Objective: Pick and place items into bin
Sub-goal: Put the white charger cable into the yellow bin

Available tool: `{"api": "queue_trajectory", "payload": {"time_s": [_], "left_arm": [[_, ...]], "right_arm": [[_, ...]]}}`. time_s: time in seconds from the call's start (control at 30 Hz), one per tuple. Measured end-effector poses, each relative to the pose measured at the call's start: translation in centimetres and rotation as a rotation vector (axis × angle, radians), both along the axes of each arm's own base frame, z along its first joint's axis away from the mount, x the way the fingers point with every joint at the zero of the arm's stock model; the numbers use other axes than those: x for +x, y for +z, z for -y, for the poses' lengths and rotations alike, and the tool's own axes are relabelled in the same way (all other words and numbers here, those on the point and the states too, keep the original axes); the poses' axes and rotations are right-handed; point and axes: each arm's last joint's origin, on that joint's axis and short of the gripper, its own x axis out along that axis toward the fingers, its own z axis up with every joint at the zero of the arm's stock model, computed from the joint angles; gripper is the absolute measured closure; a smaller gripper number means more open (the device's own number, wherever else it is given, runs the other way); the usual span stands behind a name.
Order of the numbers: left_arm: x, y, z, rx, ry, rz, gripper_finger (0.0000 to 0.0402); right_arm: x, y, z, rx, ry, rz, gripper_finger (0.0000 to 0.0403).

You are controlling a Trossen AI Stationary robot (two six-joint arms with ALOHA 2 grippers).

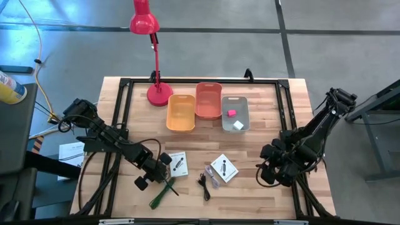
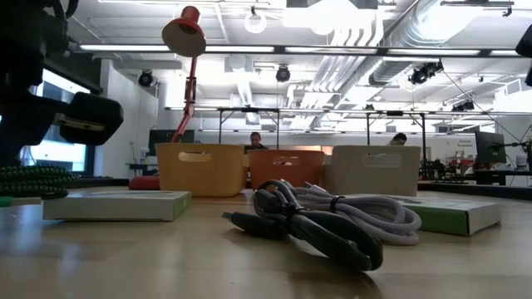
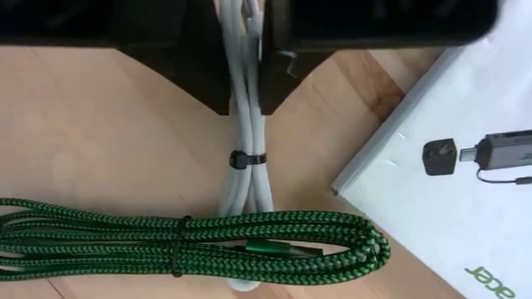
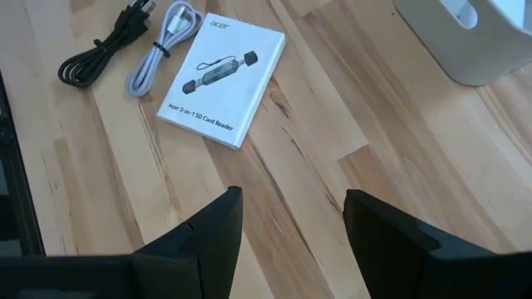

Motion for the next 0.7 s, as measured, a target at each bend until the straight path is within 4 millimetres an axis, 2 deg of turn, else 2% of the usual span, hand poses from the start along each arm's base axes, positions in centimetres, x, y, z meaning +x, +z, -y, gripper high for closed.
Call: {"api": "queue_trajectory", "payload": {"time_s": [0.1, 0.3, 0.4, 0.7], "left_arm": [[0.0, 0.1, 0.0, -0.002, 0.000, -0.004, 0.0393], [-0.5, 0.3, -0.2, -0.007, 0.009, -0.044, 0.0385], [-1.0, 0.7, -0.4, 0.002, 0.013, -0.061, 0.0394], [-2.3, 3.8, -1.5, 0.051, 0.120, 0.037, 0.0400]], "right_arm": [[0.0, 0.0, 0.0, 0.000, 0.000, 0.000, 0.0204], [0.0, 0.0, 0.0, -0.001, 0.001, -0.001, 0.0204], [0.0, 0.0, 0.1, -0.007, 0.001, -0.005, 0.0204], [-0.1, 0.0, 0.2, -0.028, -0.001, -0.007, 0.0204]]}}
